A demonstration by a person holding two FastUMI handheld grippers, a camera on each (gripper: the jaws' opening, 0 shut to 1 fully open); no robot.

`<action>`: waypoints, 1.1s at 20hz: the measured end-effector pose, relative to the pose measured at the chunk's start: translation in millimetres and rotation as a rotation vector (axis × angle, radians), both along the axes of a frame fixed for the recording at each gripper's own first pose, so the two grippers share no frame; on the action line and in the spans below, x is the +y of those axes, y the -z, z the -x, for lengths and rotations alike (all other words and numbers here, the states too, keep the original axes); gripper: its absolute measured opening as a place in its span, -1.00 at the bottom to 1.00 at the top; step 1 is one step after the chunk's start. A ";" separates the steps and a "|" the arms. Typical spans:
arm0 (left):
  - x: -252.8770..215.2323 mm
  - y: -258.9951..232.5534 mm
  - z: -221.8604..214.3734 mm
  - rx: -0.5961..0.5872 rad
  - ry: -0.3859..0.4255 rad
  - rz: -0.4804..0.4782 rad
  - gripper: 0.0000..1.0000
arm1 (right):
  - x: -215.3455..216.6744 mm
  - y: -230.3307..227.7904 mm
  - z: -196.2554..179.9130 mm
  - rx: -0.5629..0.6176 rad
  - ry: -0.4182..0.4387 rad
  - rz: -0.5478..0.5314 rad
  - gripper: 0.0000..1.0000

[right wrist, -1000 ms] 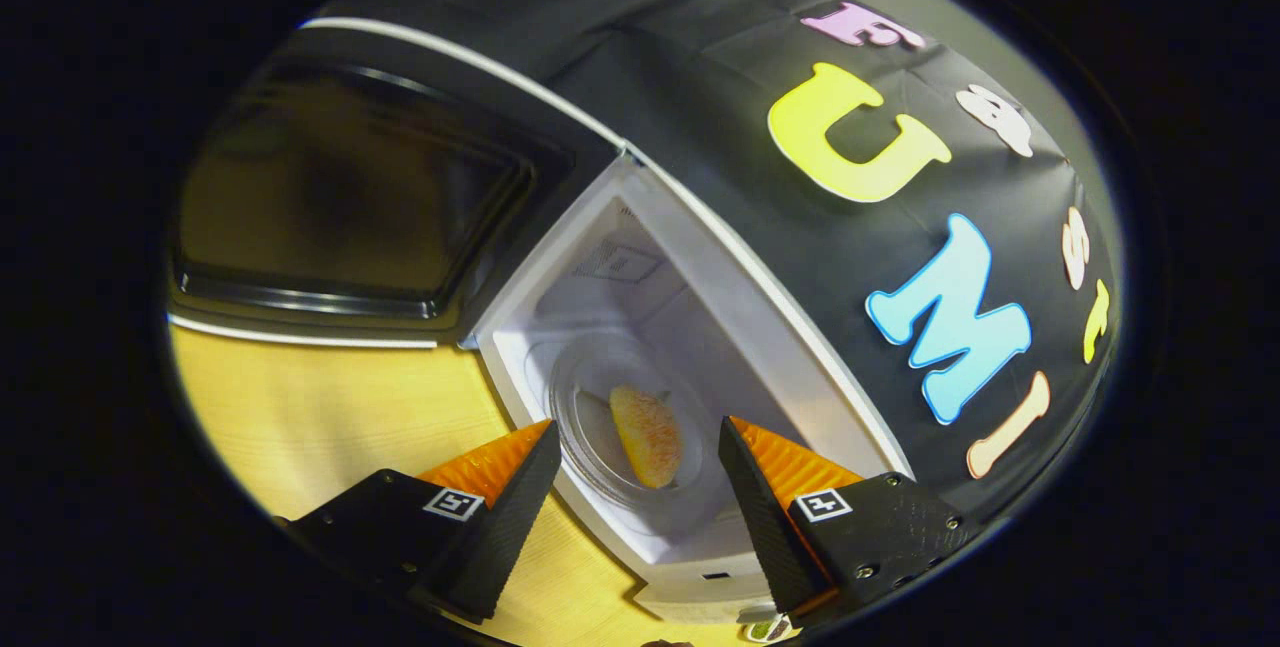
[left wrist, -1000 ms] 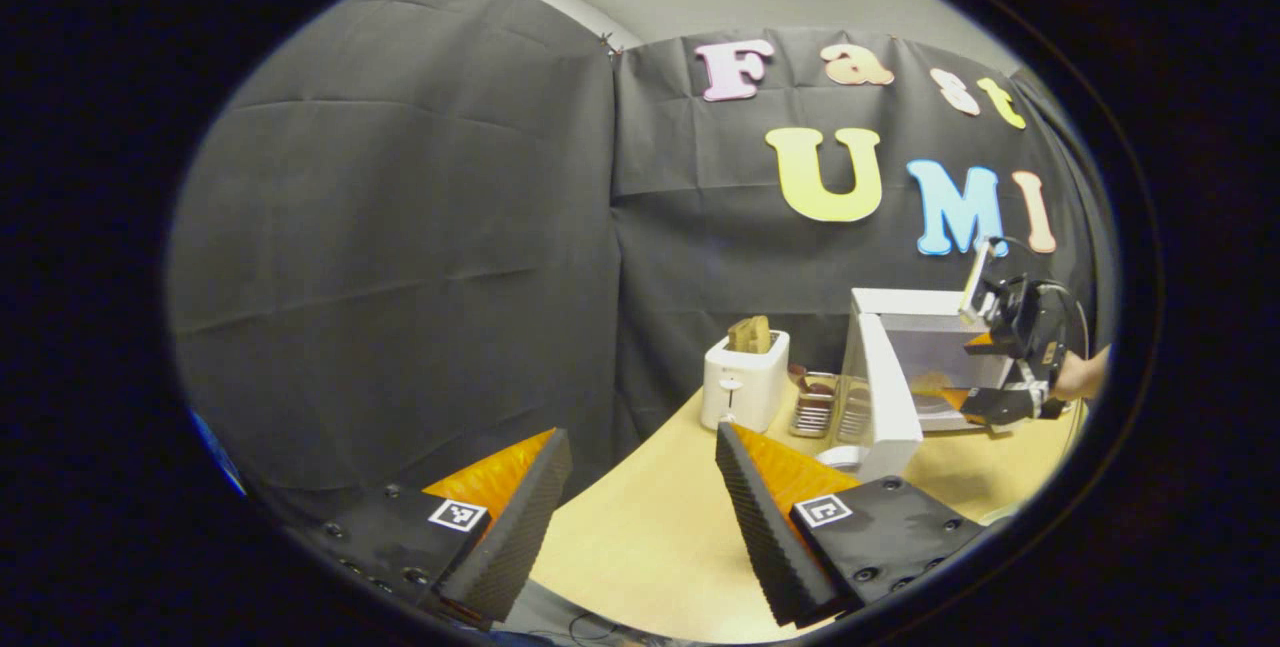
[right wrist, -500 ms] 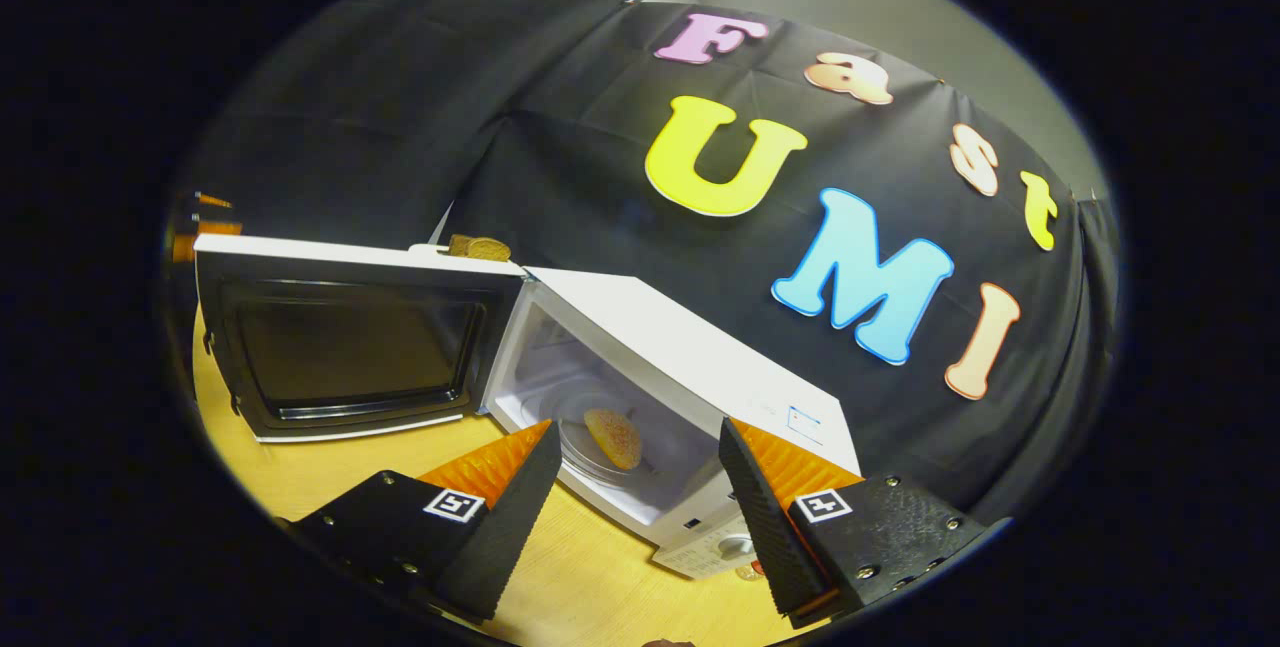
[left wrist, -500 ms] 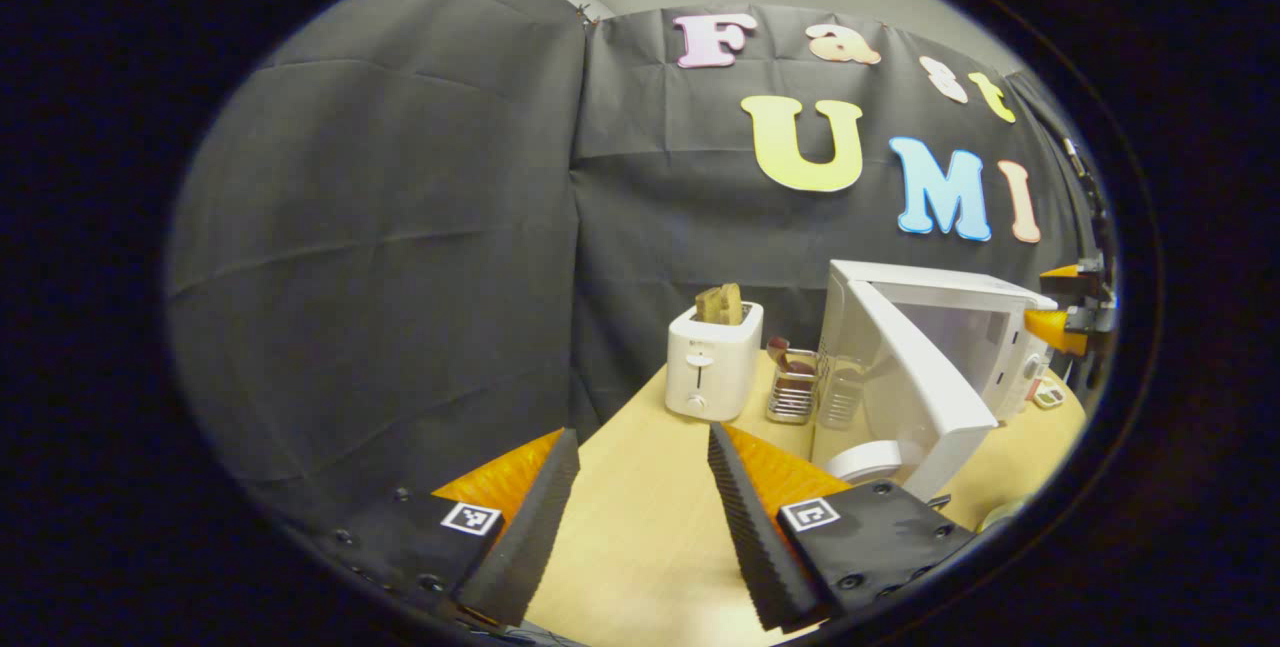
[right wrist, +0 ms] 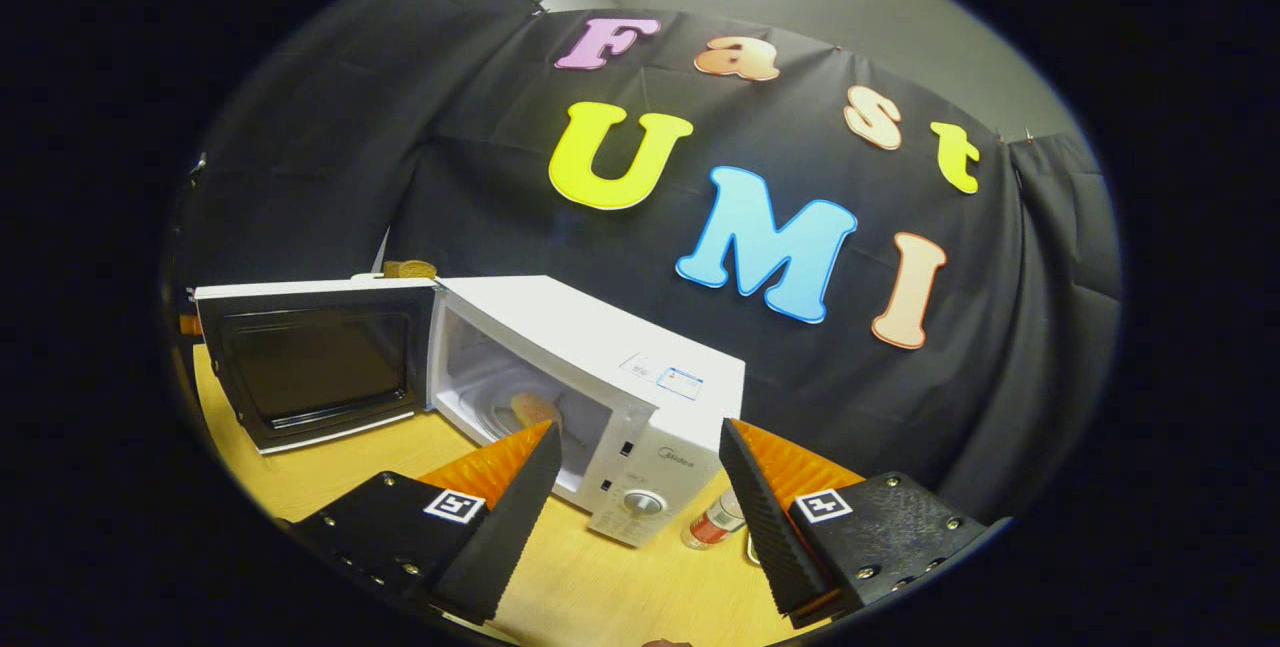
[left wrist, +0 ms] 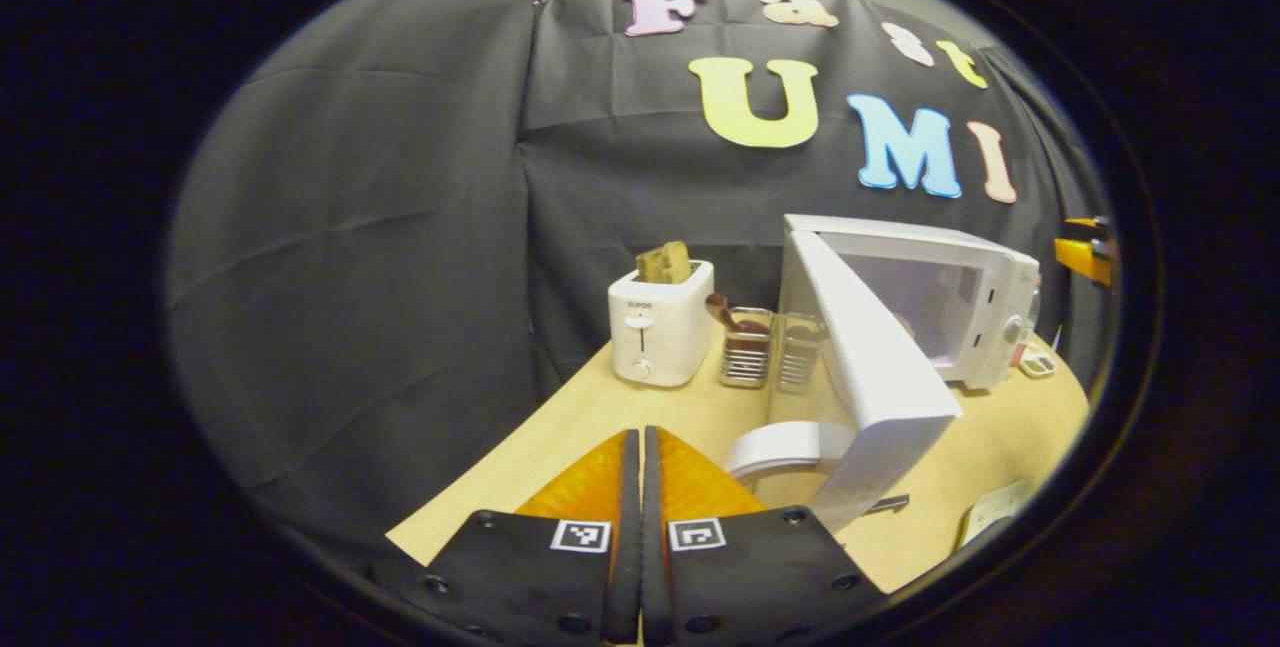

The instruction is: Open the microwave oven with the left hand, put the food in, and close the microwave oven.

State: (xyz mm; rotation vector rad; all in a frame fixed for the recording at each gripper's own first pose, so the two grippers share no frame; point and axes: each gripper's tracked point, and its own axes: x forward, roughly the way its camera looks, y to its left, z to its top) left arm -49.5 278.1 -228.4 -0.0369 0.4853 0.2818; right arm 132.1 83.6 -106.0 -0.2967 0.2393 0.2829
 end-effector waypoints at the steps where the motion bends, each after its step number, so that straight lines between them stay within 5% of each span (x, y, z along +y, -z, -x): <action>1: -13.2 0.0 -3.1 -0.004 0.020 0.015 -0.86 | -7.7 0.6 2.5 -0.001 0.007 0.000 0.94; 14: -184.2 -26.5 -57.4 -0.057 0.315 0.071 -0.86 | -78.3 -2.6 20.2 -0.008 0.095 -0.024 0.94; 22: -253.7 -37.3 -110.1 -0.088 0.456 0.094 -0.86 | -141.2 -7.5 38.1 -0.007 0.244 -0.077 0.94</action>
